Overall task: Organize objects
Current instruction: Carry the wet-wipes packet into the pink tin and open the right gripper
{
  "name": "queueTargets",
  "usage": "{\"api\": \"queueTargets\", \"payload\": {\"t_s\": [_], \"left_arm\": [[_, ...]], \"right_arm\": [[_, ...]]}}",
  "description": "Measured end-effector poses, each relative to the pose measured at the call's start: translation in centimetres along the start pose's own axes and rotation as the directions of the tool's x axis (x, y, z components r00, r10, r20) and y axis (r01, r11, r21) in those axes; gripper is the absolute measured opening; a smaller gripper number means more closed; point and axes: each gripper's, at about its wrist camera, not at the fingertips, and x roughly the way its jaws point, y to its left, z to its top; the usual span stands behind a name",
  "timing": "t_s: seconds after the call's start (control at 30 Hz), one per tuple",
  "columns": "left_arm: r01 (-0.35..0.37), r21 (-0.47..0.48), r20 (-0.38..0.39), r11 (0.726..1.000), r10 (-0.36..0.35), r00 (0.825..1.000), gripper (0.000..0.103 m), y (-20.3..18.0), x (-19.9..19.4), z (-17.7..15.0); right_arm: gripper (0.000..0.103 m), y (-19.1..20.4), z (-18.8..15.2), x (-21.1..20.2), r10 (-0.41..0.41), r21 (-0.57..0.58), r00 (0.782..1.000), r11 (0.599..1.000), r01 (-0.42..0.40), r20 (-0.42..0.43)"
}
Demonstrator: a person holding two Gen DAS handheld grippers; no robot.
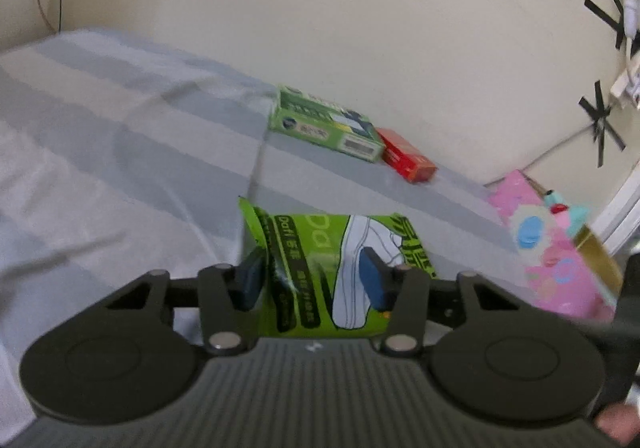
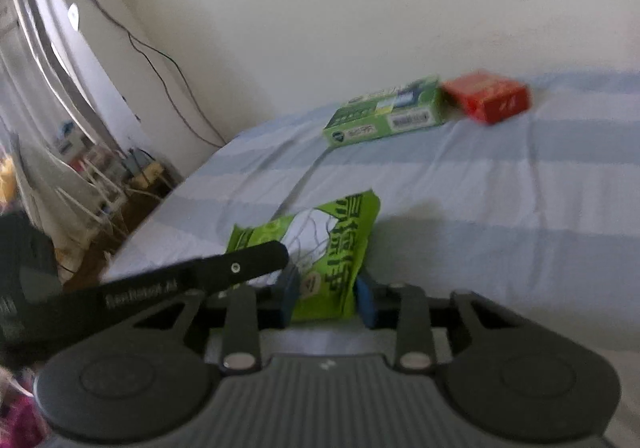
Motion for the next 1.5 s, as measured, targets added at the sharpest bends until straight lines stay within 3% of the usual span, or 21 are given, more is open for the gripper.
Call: {"api": "queueTargets", "payload": {"t_s": [0.13, 0.3, 0.5, 0.57, 0.63, 0.7, 0.77, 0.8, 0.83, 0.9, 0.93, 1.0, 1.1, 1.43, 1.5], "left_arm": [[0.056, 0.045, 0.019, 0.997, -0.057, 0.998, 0.050, -3.2, -1.4, 0.1], [0.177, 0.164, 0.034, 0.971, -0.185, 0.982, 0.050, -10.6, -2.7, 0.2], [0.318, 0.316, -0.033, 0.894, -0.325, 0.945, 0.051, -22.3, -1.0, -0.9], [0.346, 0.355, -0.068, 0.869, -0.345, 0.936, 0.051, -25.7, 0.6, -1.6], [0.364, 0.391, -0.102, 0.845, -0.353, 0.930, 0.051, -29.1, 2.2, -2.5], [0.369, 0.412, -0.125, 0.833, -0.350, 0.928, 0.051, -31.6, 3.6, -3.1], [0.344, 0.440, -0.117, 0.830, -0.327, 0.938, 0.051, -34.1, 5.4, -3.2], [0.315, 0.461, -0.095, 0.830, -0.306, 0.947, 0.056, -35.2, 6.3, -3.1], [0.275, 0.492, -0.071, 0.826, -0.277, 0.958, 0.060, -36.5, 7.4, -3.0], [0.175, 0.511, -0.034, 0.842, -0.183, 0.982, 0.060, -37.1, 9.0, -2.7], [0.167, 0.488, -0.045, 0.857, -0.167, 0.985, 0.060, -36.7, 9.3, -2.4], [0.206, 0.450, -0.069, 0.869, -0.196, 0.978, 0.060, -35.2, 8.9, -2.2], [0.178, 0.467, -0.039, 0.866, -0.181, 0.983, 0.060, -33.7, 7.7, -2.8], [0.137, 0.505, -0.047, 0.852, -0.132, 0.990, 0.060, -31.6, 5.1, -4.9], [0.115, 0.522, -0.038, 0.845, -0.112, 0.993, 0.060, -30.8, 4.2, -5.0]], "right_arm": [[0.027, -0.1, -0.6, -4.0, -0.047, -0.029, 0.994, 0.998, 0.051, 0.102], [0.027, -2.7, -1.7, -11.7, -0.127, 0.026, 0.955, 0.992, 0.124, 0.270], [0.027, -7.0, -3.3, -21.1, -0.318, 0.088, 0.844, 0.946, 0.311, 0.432], [0.027, -9.7, -3.8, -23.7, -0.371, 0.155, 0.814, 0.928, 0.338, 0.446], [0.027, -12.3, -4.2, -25.5, -0.408, 0.223, 0.797, 0.913, 0.342, 0.445], [0.028, -14.8, -4.3, -26.6, -0.445, 0.280, 0.779, 0.893, 0.351, 0.443], [0.032, -16.7, -3.4, -26.9, -0.488, 0.309, 0.759, 0.870, 0.384, 0.432], [0.038, -17.5, -2.6, -26.5, -0.505, 0.303, 0.752, 0.861, 0.407, 0.423], [0.051, -18.4, -1.3, -25.7, -0.538, 0.286, 0.737, 0.843, 0.456, 0.408], [0.053, -19.7, 0.4, -24.0, -0.664, 0.296, 0.661, 0.748, 0.594, 0.351], [0.052, -20.2, 0.7, -23.9, -0.678, 0.312, 0.653, 0.735, 0.602, 0.337], [0.051, -20.6, -0.2, -24.7, -0.629, 0.342, 0.676, 0.777, 0.528, 0.384], [0.053, -20.2, -1.9, -25.1, -0.631, 0.364, 0.660, 0.775, 0.517, 0.407], [0.053, -17.8, -4.6, -26.0, -0.631, 0.375, 0.654, 0.775, 0.508, 0.417], [0.053, -17.0, -5.0, -25.9, -0.622, 0.387, 0.661, 0.781, 0.490, 0.419]]}}
